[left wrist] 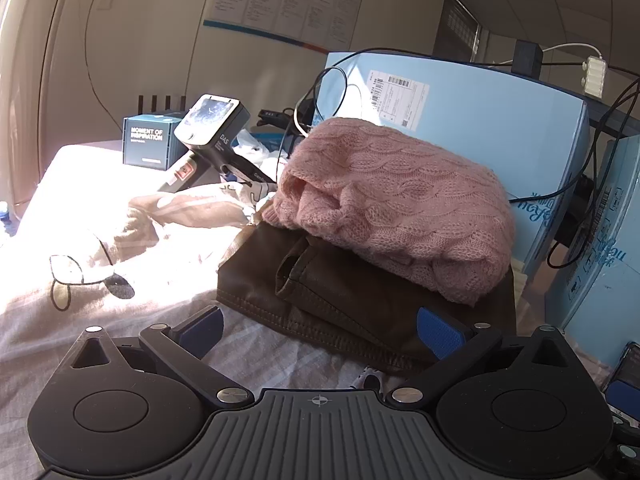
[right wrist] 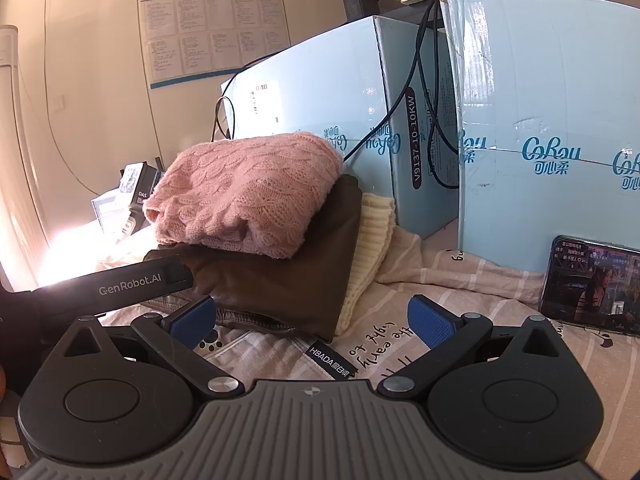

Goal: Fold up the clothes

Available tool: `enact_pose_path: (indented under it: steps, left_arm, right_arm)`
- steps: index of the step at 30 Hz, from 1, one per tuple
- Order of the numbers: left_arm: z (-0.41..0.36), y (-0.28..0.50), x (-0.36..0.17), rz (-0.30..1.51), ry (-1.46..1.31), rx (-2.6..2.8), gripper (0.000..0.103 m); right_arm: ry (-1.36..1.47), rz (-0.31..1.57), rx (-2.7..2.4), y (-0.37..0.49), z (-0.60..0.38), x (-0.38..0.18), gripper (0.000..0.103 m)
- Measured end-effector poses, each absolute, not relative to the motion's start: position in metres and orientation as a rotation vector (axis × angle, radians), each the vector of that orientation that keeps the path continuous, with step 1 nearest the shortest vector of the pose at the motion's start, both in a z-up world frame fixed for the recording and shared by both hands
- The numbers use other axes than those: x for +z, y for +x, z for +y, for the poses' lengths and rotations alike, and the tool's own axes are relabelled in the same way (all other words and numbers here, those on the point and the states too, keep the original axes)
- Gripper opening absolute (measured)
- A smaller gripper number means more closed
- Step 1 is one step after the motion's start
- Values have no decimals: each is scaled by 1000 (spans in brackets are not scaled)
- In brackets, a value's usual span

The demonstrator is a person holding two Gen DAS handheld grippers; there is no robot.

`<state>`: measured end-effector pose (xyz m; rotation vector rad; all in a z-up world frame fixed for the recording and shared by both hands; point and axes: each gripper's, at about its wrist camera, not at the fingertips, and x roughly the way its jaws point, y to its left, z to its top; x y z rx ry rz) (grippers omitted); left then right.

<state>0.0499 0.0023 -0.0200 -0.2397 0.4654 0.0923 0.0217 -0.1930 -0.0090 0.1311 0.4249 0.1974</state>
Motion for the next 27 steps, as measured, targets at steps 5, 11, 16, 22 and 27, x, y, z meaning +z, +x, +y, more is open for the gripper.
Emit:
enact_pose_path:
  steps: [5, 11, 16, 22, 27]
  left_arm:
    - [2, 50, -20, 465, -239, 93, 103]
    - [2, 50, -20, 464, -238, 93, 103]
    - [2, 50, -21, 466, -237, 93, 103]
    - [2, 50, -21, 466, -237, 94, 103]
    - [2, 50, -21, 467, -236, 94, 103]
  right_arm:
    - [130, 425, 198, 21, -193, -9, 103]
    - [126, 425, 199, 22, -192, -9, 103]
    - [123, 421, 201, 21, -191, -9, 103]
    - [124, 418, 200, 20, -191, -9, 103]
    - [123, 419, 203, 21, -191, -9, 103]
